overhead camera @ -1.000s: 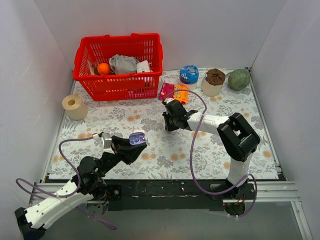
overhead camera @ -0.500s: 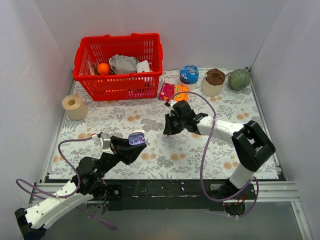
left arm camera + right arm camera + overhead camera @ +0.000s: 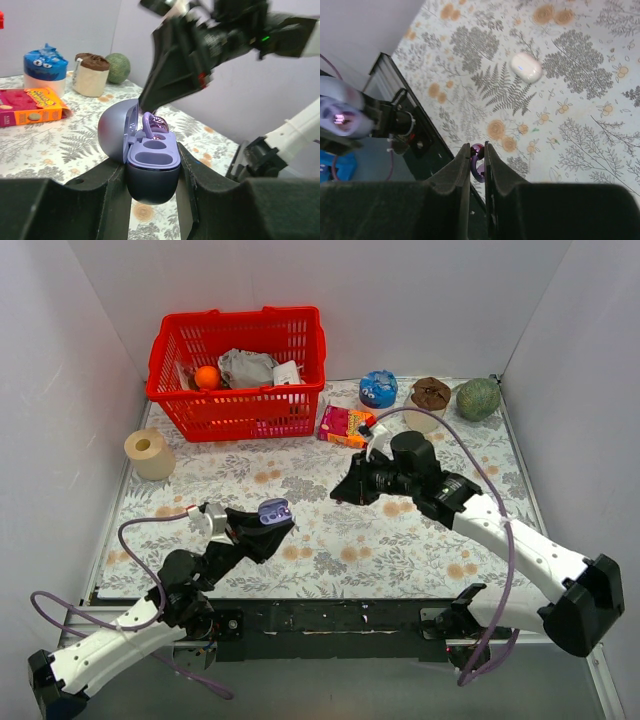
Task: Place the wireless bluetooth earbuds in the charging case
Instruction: Pick up the earbud from the center of the board.
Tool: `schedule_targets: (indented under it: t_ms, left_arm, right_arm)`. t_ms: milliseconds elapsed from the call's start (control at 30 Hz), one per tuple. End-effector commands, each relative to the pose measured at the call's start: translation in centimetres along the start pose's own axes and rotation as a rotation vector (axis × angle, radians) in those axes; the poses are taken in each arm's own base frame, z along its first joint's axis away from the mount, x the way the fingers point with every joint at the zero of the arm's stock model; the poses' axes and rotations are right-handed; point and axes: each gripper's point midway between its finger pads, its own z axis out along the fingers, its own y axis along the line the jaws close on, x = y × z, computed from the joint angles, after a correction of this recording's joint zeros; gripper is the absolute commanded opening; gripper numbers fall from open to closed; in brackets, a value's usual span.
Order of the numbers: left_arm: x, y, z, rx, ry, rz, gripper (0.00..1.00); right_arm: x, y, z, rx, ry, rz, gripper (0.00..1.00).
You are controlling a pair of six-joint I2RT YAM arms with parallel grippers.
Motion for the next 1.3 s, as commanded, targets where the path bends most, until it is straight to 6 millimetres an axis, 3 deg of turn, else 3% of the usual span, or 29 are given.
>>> schedule_targets:
  t_ms: [0, 167, 300, 600, 767, 933, 1267]
  left_arm:
    - [-2.3, 0.7, 1.5, -0.037, -0.066, 0.132, 0.00]
    - [-2.4, 1.9, 3.7, -0.084, -0.061, 0.251, 0.00]
    - [-3.7, 3.2, 5.3, -0.145, -0.107, 0.387, 0.00]
    - [-5.8, 4.7, 8.5, -0.230, -0.190, 0.592, 0.00]
    - [-7.6, 5.0, 9.9, -0.276, -0.281, 0.619, 0.00]
    - [-7.4, 5.1, 12.0, -0.275, -0.303, 0.616, 0.00]
    - [-7.3, 5.1, 13.1, -0.273, -0.337, 0.565, 0.00]
  right_arm:
    - [-3.8, 3.5, -3.5, -0.029, -0.107, 0.067, 0.01]
    - [-7.4, 6.7, -5.9, -0.092, -0.219, 0.140, 0.01]
    - [-10.1, 8.6, -7.4, -0.108, -0.284, 0.157, 0.01]
    - [-14.5, 12.1, -8.6, -0.187, -0.338, 0.234, 0.01]
    - [-15.1, 13.3, -7.6, -0.225, -0.299, 0.351, 0.01]
    - [-15.5, 13.6, -6.7, -0.213, -0.280, 0.393, 0.01]
    - [-15.0, 12.2, -5.6, -0.121, -0.260, 0.474, 0.01]
